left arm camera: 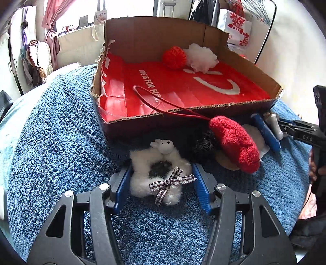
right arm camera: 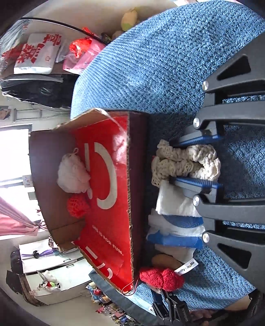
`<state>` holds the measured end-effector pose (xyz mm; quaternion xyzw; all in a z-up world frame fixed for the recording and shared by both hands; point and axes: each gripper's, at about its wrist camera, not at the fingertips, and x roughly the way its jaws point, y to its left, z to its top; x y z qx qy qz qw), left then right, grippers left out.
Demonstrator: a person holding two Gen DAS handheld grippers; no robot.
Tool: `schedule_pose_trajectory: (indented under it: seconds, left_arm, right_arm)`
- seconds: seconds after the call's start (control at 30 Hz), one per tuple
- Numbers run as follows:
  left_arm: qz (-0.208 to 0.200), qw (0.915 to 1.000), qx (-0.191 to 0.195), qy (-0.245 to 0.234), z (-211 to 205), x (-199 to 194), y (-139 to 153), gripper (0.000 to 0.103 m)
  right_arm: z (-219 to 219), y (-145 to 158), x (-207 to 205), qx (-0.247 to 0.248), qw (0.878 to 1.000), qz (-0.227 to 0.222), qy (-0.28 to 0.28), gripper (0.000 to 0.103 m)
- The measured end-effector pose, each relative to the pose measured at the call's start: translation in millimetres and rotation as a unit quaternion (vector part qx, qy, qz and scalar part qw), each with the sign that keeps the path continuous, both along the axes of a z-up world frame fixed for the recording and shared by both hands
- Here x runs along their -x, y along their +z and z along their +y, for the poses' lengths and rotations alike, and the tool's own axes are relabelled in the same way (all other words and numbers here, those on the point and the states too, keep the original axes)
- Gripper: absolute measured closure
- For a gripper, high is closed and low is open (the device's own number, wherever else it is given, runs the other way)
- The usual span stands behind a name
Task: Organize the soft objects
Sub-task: 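Grasp the white plush sheep with the left tool while the right tool grasps the cream crocheted scrunchie, then carry the plush sheep and the scrunchie with both tools into the box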
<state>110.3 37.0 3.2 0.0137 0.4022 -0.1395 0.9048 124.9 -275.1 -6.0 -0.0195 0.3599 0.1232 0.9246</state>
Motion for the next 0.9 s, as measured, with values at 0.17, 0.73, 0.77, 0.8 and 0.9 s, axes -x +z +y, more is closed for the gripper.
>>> schedule_pose_trajectory:
  seconds: [0.17,0.73,0.77,0.8,0.9]
  left_arm:
    - [-0.014,0.9999,-0.004,-0.003,1,8,8,0.049]
    - [-0.056,0.9983,0.003,-0.016,0,22,40,0.049]
    - [-0.059,0.9981,0.004,-0.016,0,22,42,0.049]
    - [-0.060,0.9980,0.005,-0.017,0,23,43,0.049]
    - [-0.068,0.9975,0.008,-0.019,0,24,49,0.049]
  right_arm:
    - [2,14,9,0.004,1.000,-0.026,0.004,0.074]
    - [1,32,19,-0.008,0.999,-0.046,0.004,0.074]
    - [1,32,19,-0.009,0.999,-0.047,0.003,0.074]
    - [1,33,19,-0.011,0.999,-0.048,0.004,0.074]
    - [2,37,20,-0.014,0.998,-0.054,0.006,0.074]
